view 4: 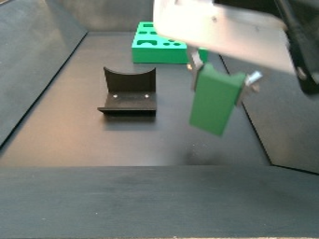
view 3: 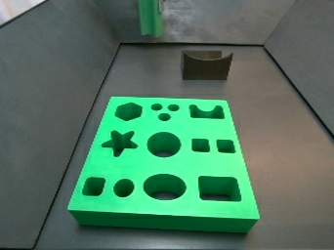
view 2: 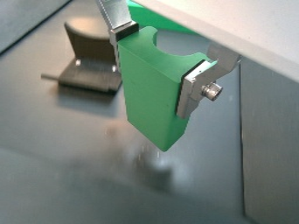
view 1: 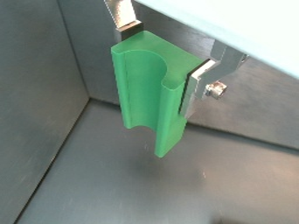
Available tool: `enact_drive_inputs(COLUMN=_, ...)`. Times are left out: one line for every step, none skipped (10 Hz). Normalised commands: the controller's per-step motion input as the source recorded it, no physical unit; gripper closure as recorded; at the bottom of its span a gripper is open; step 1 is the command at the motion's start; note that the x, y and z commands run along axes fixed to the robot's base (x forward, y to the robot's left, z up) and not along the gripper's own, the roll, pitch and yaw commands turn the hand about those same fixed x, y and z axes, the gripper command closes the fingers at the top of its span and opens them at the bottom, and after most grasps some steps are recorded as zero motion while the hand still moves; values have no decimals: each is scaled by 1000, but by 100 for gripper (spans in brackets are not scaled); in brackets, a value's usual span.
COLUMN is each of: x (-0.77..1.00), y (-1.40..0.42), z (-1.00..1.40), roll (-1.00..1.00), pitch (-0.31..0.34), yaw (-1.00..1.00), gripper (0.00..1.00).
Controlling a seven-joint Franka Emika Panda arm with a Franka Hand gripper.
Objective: Pick up the arch object. Move up. Rotate the arch object. Move to above the board. Insert the arch object.
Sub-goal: Rotate the arch object.
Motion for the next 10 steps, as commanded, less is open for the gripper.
enact_drive_inputs(x=-27, y=-1000, z=652, roll=57, pitch=-4, yaw=23, gripper=100)
enact_drive_inputs(x=-27, y=-1000, z=655, roll=92, pitch=11, yaw=22, gripper=100)
enact_drive_inputs(x=-25, y=-1000, z=652, roll=115, pitch=49, yaw=25, gripper=100)
enact_drive_inputs(x=-23, y=-1000, z=647, roll=120, pitch=81, yaw=27, gripper=100)
enact_drive_inputs(x=-28, y=-1000, z=637, roll=103, pitch=80, yaw=26, gripper=100)
enact_drive_inputs(x=-34, y=-1000, z=619, roll=91, pitch=63, yaw=25, gripper=100)
enact_drive_inputs(x=-42, y=-1000, z=575, roll=89, pitch=47, yaw=21, gripper=100)
enact_drive_inputs(x=-38, y=-786, z=406, roll=96, pitch=45, yaw=22, gripper=100)
enact_drive_inputs(x=-29, y=-566, z=232, roll=100, pitch=46, yaw=24, gripper=100)
enact_drive_inputs(x=-11, y=-338, z=121, roll=99, pitch=38, yaw=24, gripper=100)
